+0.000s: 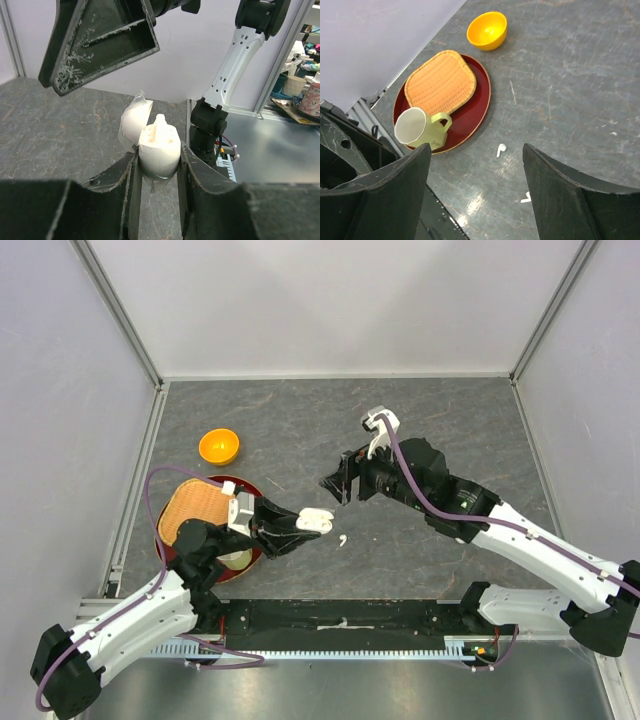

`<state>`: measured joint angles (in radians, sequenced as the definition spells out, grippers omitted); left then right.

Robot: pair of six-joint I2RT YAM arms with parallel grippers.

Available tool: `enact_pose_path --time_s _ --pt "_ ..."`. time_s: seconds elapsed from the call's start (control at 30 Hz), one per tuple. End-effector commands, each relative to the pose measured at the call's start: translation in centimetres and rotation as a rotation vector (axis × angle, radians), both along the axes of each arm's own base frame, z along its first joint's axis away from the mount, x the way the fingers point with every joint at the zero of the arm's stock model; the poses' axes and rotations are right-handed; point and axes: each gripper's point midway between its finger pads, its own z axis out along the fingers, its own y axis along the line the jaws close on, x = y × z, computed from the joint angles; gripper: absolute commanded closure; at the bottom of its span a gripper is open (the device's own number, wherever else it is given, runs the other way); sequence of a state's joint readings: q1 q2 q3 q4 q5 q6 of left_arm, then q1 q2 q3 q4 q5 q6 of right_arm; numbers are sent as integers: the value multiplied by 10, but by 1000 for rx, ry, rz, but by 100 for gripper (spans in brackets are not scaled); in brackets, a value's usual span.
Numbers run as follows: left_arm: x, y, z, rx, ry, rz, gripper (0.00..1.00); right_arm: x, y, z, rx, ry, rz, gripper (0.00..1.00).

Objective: Insert the wireless bluetooth earbuds into the charging case
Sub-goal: Place the earbud in the charging case, then close the charging case.

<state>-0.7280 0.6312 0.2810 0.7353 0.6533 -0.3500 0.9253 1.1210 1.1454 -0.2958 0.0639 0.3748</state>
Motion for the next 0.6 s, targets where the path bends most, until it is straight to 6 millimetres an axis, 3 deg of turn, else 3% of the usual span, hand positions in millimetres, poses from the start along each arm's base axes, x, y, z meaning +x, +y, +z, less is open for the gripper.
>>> enact_pose_path --time_s 0.0,0.3,0.57 --pt "3 2 13 -26 -54 28 98 -10 9 7 98 42 37 19" --pt "6 3 12 -26 -51 50 98 -33 22 -14 114 126 160 19" --pt "29 5 8 -23 22 158 98 -71 24 -9 95 52 345 17"
